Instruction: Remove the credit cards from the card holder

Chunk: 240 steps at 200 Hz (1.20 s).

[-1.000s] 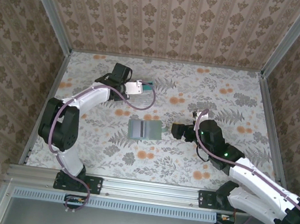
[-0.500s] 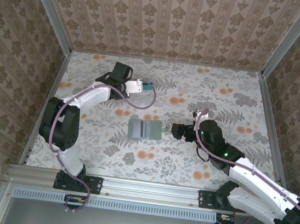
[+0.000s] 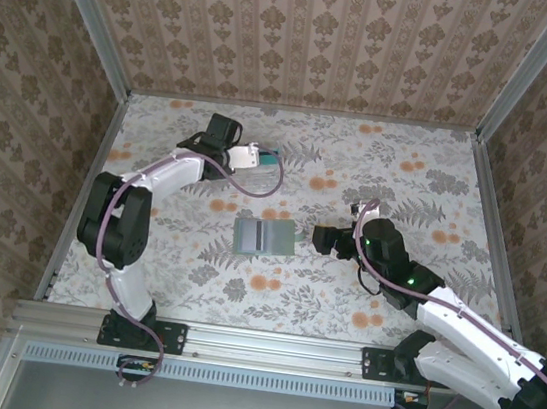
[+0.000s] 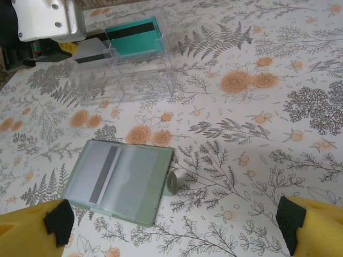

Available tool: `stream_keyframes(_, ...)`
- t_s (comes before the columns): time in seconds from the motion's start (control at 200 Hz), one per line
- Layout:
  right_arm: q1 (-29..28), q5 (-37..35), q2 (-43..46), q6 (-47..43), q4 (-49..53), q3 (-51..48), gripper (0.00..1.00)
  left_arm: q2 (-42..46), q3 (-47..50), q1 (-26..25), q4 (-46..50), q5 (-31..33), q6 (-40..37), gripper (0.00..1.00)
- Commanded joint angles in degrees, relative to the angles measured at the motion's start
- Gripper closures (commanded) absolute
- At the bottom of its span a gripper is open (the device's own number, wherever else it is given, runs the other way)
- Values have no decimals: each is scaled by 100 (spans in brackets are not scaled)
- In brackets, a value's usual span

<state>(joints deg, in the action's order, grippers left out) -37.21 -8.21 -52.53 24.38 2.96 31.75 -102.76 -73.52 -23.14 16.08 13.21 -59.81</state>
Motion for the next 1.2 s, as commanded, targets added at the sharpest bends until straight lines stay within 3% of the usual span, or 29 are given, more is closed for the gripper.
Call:
stream_keyframes(0.0, 35, 49, -1, 71, -77, -46, 0, -127, -207, 72, -284, 235, -33, 80)
stream_keyframes(0.37, 44, 85, -29, 56, -94, -46, 0, -93, -218, 161, -366, 251, 87, 81)
stream_keyframes(0.59, 47, 107, -143, 2, -79, -11, 0, 603, 77, 79, -540, 122, 763, 78)
stream_keyframes(0.69, 47, 135, -226, -22, -100, 7, 0, 1152, 103, -10, -429, 35, 1604, 70)
stream_keyframes(0.855, 37, 243, -466, -106, -215, 40, 5, 2012, 1, -16, 352, -247, 3819, 50)
stream_keyframes(1.02, -60, 548, -897, -188, -118, 356, 25, 2916, 476, -1, 961, -842, 5999, 41)
stream_keyframes(1.1, -195, 662, -1205, -170, -70, 569, 35, 3383, 1086, 11, 876, -1274, 6838, 41)
stream_keyframes(1.195, -353, 833, -1794, -99, 55, 926, 49, 3904, 1842, 12, 697, -1574, 7980, 33)
